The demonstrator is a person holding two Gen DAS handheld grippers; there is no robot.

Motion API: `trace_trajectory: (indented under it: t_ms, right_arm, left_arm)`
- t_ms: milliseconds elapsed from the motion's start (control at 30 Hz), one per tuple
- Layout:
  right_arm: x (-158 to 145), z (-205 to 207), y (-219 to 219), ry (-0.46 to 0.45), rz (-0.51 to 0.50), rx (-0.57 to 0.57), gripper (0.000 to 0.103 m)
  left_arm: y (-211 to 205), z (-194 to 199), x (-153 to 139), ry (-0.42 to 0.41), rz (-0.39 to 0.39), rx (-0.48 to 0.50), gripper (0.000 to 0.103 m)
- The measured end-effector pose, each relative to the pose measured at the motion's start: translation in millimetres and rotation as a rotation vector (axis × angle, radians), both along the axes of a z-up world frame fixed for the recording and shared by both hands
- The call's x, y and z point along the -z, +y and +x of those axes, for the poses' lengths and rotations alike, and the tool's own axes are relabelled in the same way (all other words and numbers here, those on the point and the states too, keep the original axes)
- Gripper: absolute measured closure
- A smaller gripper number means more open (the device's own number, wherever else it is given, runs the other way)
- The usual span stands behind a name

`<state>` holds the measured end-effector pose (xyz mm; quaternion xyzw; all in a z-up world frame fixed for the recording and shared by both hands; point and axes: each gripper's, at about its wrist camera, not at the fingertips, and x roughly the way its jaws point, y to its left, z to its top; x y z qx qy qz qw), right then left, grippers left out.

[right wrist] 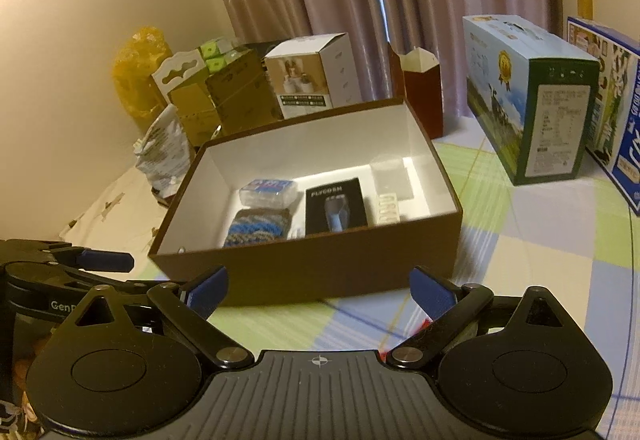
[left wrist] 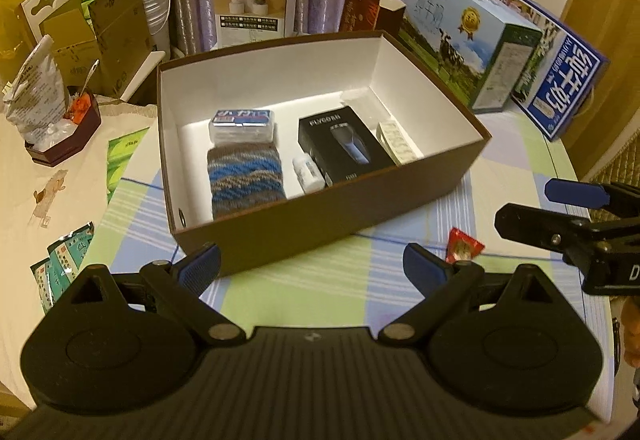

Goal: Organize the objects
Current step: 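Withdraw both tools from the brown box toward the remaining table items, then move the left tool over the cotton swab bag while the right tool approaches the black cable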

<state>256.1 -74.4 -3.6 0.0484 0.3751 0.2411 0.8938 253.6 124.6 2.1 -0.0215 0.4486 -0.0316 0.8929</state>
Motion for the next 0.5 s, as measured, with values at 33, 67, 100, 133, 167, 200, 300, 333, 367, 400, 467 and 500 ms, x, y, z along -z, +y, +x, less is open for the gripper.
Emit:
trace_trajectory:
  t_ms: [33,67,100,133,167,200,300,333,367,400,467,500]
  right_arm:
    - [0.5,-5.2,-1.0,0.002,0.000,0.001,0.008]
    - [0.9,-9.2,-2.0,0.003,-0.002,0.003,0.008]
    - [1.6,-13.4,-3.0,0.004,-0.004,0.003,0.007]
    - [2.4,-17.8,-4.3,0.007,-0.005,0.003,0.007]
    - [3.6,-21.6,-5.9,0.010,-0.006,0.005,0.007]
    - [4.8,-25.5,-7.5,0.014,-0.007,0.006,0.007]
    - [9.6,-36.9,-13.5,0.027,-0.014,0.015,0.007]
    - [11.3,-40.0,-16.0,0.034,-0.014,0.021,0.007]
    - [13.8,-43.4,-19.1,0.044,-0.014,0.027,0.007]
    - [16.3,-46.7,-22.3,0.053,-0.015,0.033,0.007]
    - [21.7,-53.8,-29.1,0.071,-0.025,0.047,0.007]
    - [24.5,-57.2,-32.6,0.081,-0.032,0.056,0.007]
  left_arm:
    - [-1.1,-3.7,0.4,0.002,0.000,0.001,0.007]
    - [-1.5,-7.1,0.6,0.003,0.000,0.001,0.007]
    - [-2.5,-11.0,1.1,0.003,-0.002,0.003,0.007]
    - [-2.7,-13.7,1.5,0.003,-0.004,0.004,0.007]
    - [-4.3,-16.6,2.3,0.003,-0.005,0.005,0.007]
    - [-5.4,-19.9,3.4,0.003,-0.006,0.009,0.007]
    - [-9.6,-31.3,7.0,-0.009,-0.010,0.033,0.007]
    - [-11.6,-34.2,8.1,-0.012,-0.009,0.044,0.007]
    - [-13.5,-37.7,9.6,-0.014,-0.007,0.054,0.007]
    - [-15.4,-41.2,11.4,-0.016,-0.004,0.063,0.007]
    - [-19.1,-47.4,15.7,-0.010,0.002,0.078,0.007]
    - [-20.6,-50.2,17.9,-0.006,0.003,0.081,0.007]
